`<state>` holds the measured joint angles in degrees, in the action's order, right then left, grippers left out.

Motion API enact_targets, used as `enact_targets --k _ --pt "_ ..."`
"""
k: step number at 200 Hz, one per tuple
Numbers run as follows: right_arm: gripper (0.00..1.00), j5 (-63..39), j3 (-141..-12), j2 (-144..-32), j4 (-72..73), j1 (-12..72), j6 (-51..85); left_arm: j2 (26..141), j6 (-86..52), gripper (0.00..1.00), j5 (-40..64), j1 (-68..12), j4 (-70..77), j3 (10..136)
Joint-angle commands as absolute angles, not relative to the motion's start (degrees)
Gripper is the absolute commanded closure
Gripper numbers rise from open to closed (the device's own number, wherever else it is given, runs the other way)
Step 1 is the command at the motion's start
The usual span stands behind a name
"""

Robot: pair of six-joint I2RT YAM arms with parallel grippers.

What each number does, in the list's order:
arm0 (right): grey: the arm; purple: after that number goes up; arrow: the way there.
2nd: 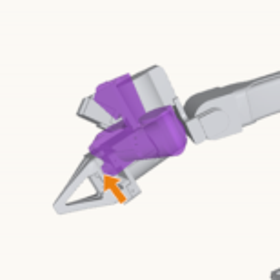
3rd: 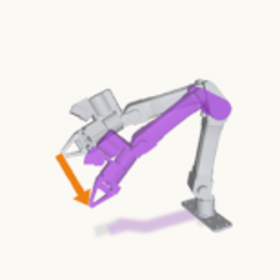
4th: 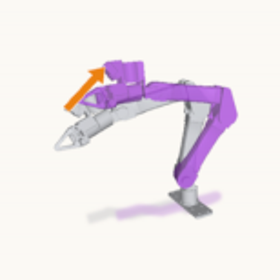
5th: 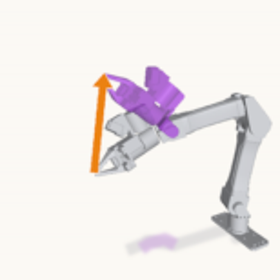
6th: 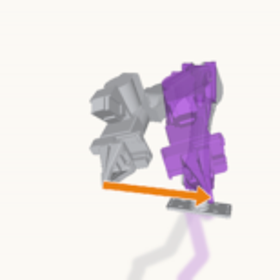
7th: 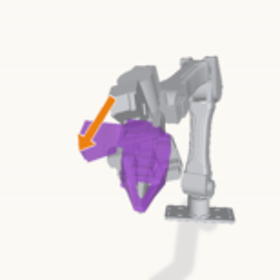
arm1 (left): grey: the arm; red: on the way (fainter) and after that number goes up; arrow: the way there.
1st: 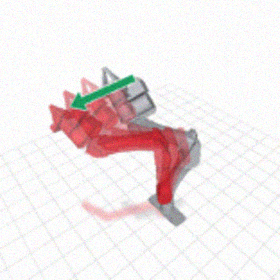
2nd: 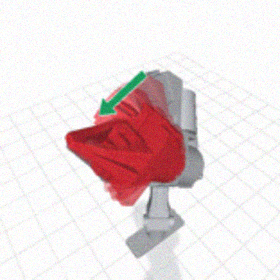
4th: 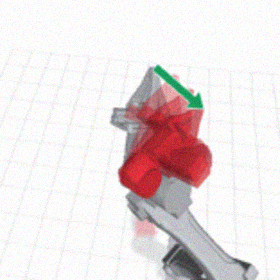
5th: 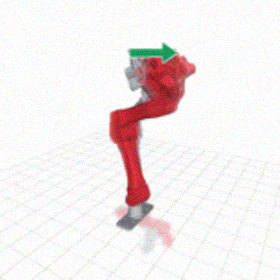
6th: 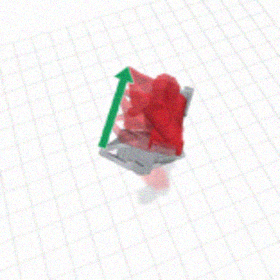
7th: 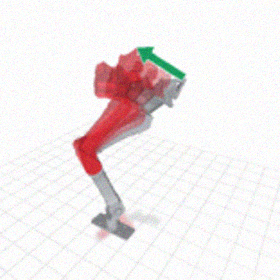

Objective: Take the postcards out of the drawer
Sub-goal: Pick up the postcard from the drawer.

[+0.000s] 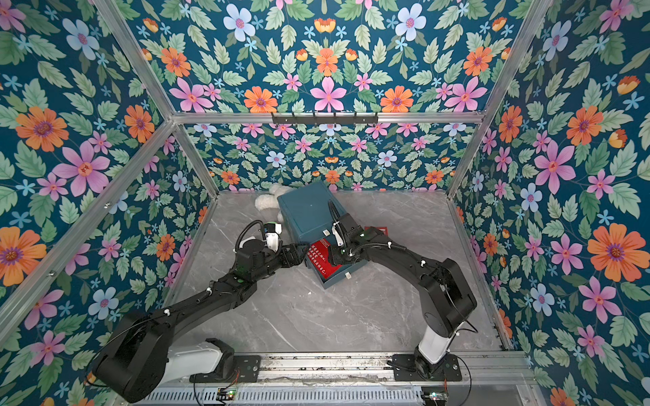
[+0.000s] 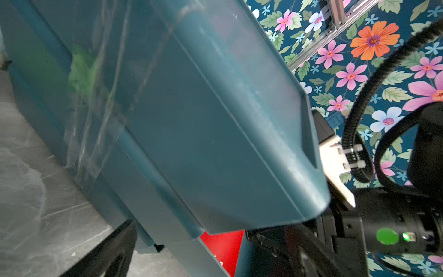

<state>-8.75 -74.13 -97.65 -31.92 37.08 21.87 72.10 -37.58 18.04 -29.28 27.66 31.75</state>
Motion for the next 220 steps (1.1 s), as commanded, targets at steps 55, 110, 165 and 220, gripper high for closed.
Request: enact_targets --k 55,110,165,220 --pt "0.38 -1.9 -71.4 -98.5 -23.5 37.2 20.5 74.1 -39.2 0.0 18.1 -29.4 28.9 32.3" --pt "0.38 -8.4 -70.2 -102.2 -19.0 37.1 21.6 75.1 -39.7 0.0 18.5 -29.4 29.1 32.9" --pt "0.39 -21.2 -65.0 -99.6 -11.1 36.8 29.8 74.7 -39.5 0.0 18.2 -29.4 28.7 32.8" --pt "0.4 -31.2 -60.4 -96.9 1.9 33.4 38.8 74.5 -39.6 0.0 18.4 -29.4 28.6 33.0"
